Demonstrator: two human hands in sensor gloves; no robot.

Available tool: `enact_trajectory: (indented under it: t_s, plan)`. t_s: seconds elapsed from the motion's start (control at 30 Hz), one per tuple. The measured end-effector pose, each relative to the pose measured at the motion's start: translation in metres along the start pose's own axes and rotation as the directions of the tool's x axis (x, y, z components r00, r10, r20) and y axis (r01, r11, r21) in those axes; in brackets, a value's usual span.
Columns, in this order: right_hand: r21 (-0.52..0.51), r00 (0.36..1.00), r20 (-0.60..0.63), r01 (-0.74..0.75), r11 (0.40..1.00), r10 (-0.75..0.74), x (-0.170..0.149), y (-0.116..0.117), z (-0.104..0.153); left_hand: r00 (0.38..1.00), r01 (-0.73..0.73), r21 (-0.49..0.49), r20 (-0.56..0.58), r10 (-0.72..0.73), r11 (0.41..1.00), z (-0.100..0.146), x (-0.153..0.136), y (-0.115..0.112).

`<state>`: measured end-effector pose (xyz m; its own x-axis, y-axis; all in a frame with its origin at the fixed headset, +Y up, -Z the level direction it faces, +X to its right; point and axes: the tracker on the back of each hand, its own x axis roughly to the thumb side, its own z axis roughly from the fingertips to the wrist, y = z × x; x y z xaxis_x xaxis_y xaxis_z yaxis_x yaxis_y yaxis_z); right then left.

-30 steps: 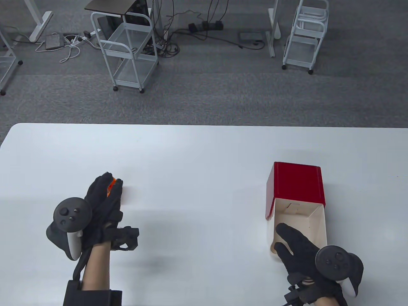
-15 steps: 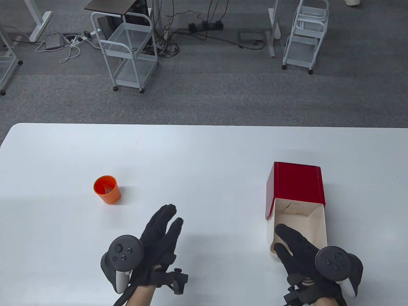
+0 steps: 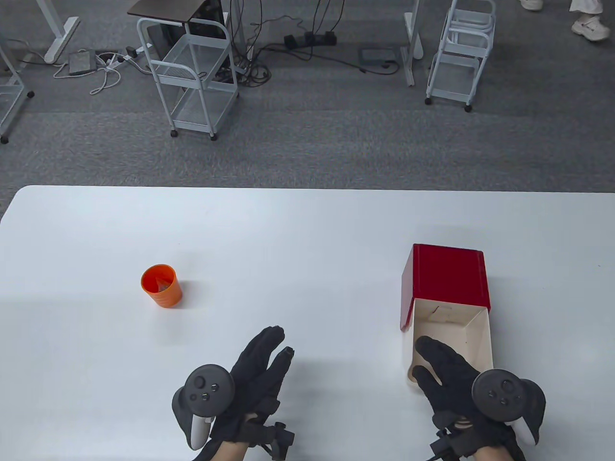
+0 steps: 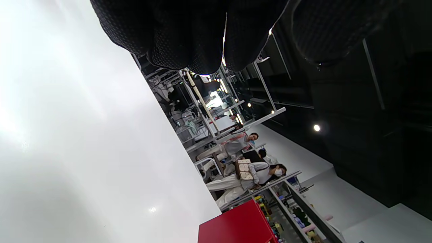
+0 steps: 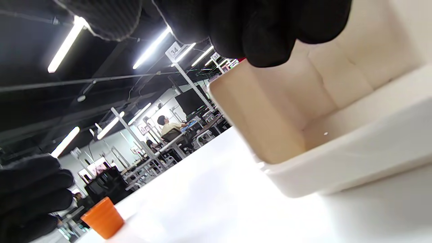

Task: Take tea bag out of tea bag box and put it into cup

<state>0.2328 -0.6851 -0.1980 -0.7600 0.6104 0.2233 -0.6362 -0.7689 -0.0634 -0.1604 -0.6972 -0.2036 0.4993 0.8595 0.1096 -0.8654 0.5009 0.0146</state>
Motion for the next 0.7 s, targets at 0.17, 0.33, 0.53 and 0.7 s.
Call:
enact_trajectory:
  t_s: [0.17,0.33,0.53,0.7]
  plan:
    - [0.073,0.945,0.062,-0.325,0.943,0.321,0.011,-0.004,-0.011,1.0,-0.019,-0.002,-0.003,0.019,1.0,0.001,-0.002,0.0]
    - [0.158,0.765,0.16,-0.644,0.748,0.624,0.013,0.003,-0.014,1.0,-0.014,0.003,-0.002,0.014,1.0,0.001,-0.003,0.003]
    - [0.209,0.655,0.227,-0.755,0.621,0.721,0.002,0.029,-0.007,1.0,-0.004,-0.003,-0.009,0.004,1.0,0.0,-0.006,0.003]
    - [0.213,0.613,0.253,-0.79,0.575,0.748,-0.003,0.042,-0.007,1.0,-0.005,0.0,-0.011,0.005,1.0,0.0,-0.006,0.004]
